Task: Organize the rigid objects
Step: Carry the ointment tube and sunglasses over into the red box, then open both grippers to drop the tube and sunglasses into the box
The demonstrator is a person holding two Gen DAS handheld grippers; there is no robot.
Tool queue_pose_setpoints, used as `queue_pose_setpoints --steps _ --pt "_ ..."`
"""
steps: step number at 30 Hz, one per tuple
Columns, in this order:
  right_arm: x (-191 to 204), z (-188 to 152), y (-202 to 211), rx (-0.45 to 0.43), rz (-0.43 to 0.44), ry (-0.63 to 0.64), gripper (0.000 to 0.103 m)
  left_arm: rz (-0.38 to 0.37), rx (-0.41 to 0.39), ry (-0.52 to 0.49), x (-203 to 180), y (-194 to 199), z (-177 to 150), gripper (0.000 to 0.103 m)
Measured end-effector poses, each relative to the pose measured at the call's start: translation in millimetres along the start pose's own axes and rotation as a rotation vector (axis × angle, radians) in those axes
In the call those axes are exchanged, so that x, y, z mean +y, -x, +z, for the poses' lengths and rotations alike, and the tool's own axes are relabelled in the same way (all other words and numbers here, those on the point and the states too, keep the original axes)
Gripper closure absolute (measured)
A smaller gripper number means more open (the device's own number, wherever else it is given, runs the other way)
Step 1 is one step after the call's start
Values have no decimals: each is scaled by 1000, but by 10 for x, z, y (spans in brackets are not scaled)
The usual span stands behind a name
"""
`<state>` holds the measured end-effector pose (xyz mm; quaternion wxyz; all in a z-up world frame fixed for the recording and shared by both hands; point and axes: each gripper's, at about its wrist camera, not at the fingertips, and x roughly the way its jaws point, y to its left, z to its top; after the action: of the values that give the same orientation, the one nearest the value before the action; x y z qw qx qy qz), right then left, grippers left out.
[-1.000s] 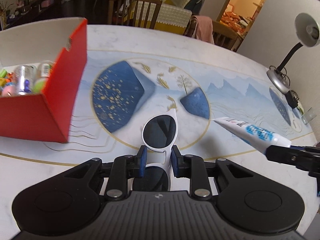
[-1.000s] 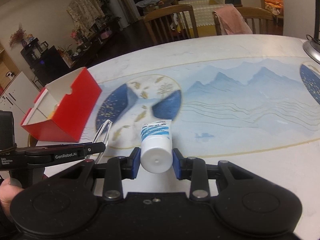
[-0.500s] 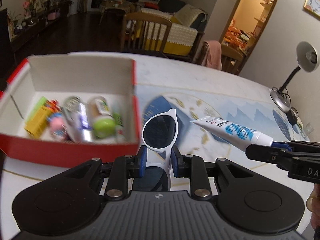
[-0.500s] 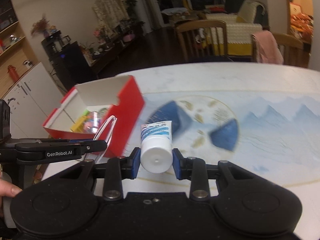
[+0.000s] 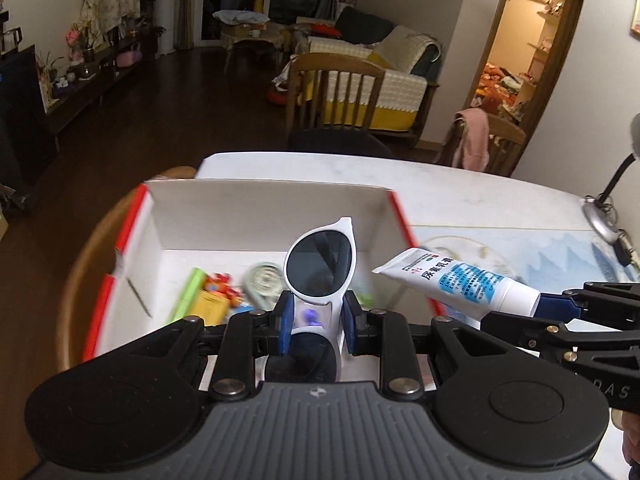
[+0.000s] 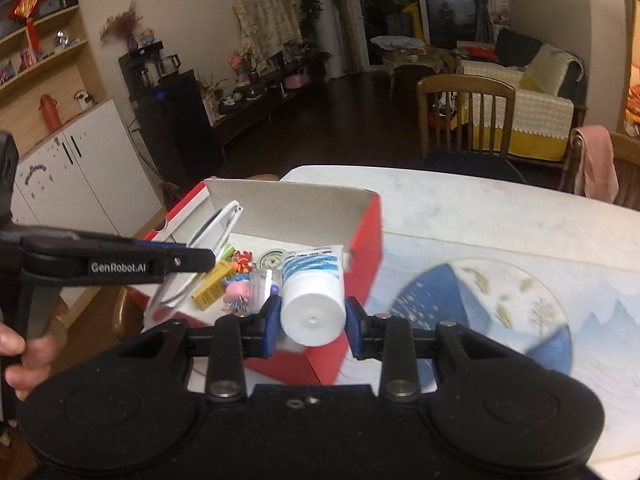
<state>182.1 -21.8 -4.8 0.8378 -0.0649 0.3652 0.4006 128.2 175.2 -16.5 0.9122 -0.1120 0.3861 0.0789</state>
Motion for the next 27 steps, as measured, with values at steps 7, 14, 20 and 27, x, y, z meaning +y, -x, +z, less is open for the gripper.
queue_pose_setpoints --steps 7,14,20,27 --pt "294 115 -476 35 -41 70 71 57 73 -40 305 -392 127 78" --pt "441 126 -876 104 -84 114 70 67 167 -97 365 -789 39 78" --pt "476 79 -1014 148 -93 127 70 69 231 -122 375 -998 -43 78" --pt "480 36 -1076 176 -96 128 69 57 292 -128 366 -1136 -61 78"
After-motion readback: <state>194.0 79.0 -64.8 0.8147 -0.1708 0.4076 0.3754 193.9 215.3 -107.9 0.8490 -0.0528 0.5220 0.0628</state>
